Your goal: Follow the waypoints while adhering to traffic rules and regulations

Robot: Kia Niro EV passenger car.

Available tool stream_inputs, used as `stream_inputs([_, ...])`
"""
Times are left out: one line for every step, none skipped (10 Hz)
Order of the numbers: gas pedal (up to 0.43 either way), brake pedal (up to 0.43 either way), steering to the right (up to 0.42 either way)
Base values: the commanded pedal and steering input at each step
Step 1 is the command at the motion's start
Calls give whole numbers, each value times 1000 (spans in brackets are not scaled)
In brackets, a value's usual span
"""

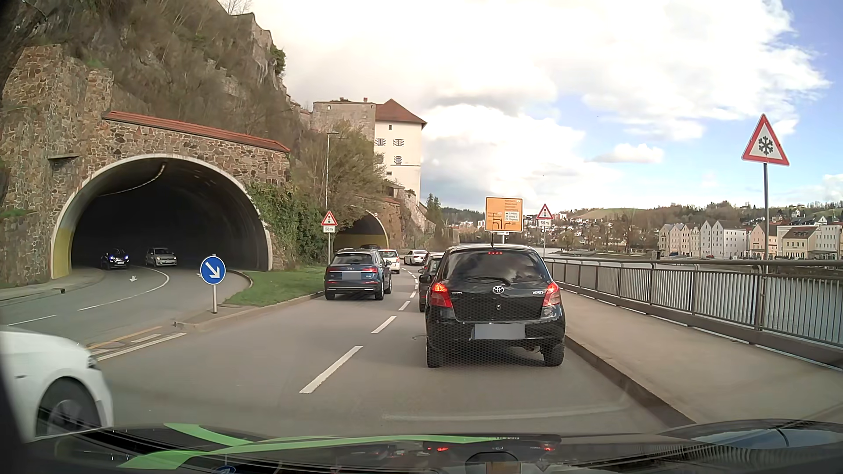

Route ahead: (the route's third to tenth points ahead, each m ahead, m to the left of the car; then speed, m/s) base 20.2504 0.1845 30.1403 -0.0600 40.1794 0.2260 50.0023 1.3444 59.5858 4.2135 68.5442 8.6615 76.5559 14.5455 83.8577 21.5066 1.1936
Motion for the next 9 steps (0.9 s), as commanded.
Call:
stream_inputs([0, 171, 7])
stream_inputs([0, 165, 7])
stream_inputs([0, 159, 7])
stream_inputs([0, 152, 7])
stream_inputs([0, 146, 7])
stream_inputs([0, 140, 7])
stream_inputs([0, 128, 7])
stream_inputs([0, 116, 7])
stream_inputs([0, 104, 7])
